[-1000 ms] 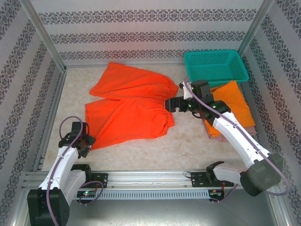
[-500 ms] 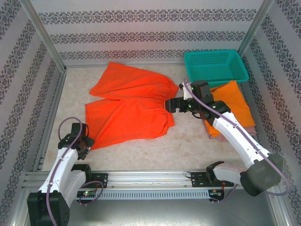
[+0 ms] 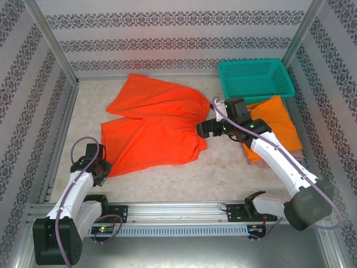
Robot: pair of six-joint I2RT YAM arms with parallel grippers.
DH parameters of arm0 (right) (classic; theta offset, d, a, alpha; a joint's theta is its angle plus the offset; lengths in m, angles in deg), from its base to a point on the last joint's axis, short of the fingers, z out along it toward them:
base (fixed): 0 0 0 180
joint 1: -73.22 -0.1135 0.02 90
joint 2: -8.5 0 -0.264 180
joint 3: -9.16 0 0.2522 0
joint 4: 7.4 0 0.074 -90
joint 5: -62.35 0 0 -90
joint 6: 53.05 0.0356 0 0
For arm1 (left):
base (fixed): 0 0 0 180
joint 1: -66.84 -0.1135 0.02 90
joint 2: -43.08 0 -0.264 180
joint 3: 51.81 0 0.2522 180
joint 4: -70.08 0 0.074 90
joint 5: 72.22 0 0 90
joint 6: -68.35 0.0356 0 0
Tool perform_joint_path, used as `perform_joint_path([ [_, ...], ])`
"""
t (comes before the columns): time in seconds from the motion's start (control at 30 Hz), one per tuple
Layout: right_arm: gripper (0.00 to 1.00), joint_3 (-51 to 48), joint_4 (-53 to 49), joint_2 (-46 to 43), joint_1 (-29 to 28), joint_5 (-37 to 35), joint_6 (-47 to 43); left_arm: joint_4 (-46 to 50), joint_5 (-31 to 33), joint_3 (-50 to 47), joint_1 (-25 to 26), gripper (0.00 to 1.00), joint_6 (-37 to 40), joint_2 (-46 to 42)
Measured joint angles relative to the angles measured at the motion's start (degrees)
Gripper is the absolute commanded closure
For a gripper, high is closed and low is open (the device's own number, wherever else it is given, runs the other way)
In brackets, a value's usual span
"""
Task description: Fold and stack the shorts
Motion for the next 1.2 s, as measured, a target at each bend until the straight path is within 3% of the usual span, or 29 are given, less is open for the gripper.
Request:
perform_joint_path([
  [0.23,0.03,-0.94,-4.52,5.2,-8.39,-8.24,-19.06,-0.94,-1.31,5.2,0.0,1.0,0.39,-2.21],
  [0.47,0.16,-5.46,-4.46,12.94,-12.66,-19.28,-36.04,-2.56,-3.04,6.86,0.0,1.0,1.88,-2.51],
  [0.87,0.36,-7.28,5.09,22.23,-14.84,-26.38,-43.74,-7.06,-3.3,6.86,-0.42,1.0,3.72,-1.75],
  [0.97,0.46,-7.5,7.69,24.3,-15.47,-27.21,-43.98,-8.22,-3.74,6.82,-0.72,1.0,3.91,-1.18],
  [1.2,0.93,-7.76,10.45,26.95,-16.06,-29.18,-44.19,-9.05,-4.33,6.8,-1.18,1.0,4.74,-0.87],
])
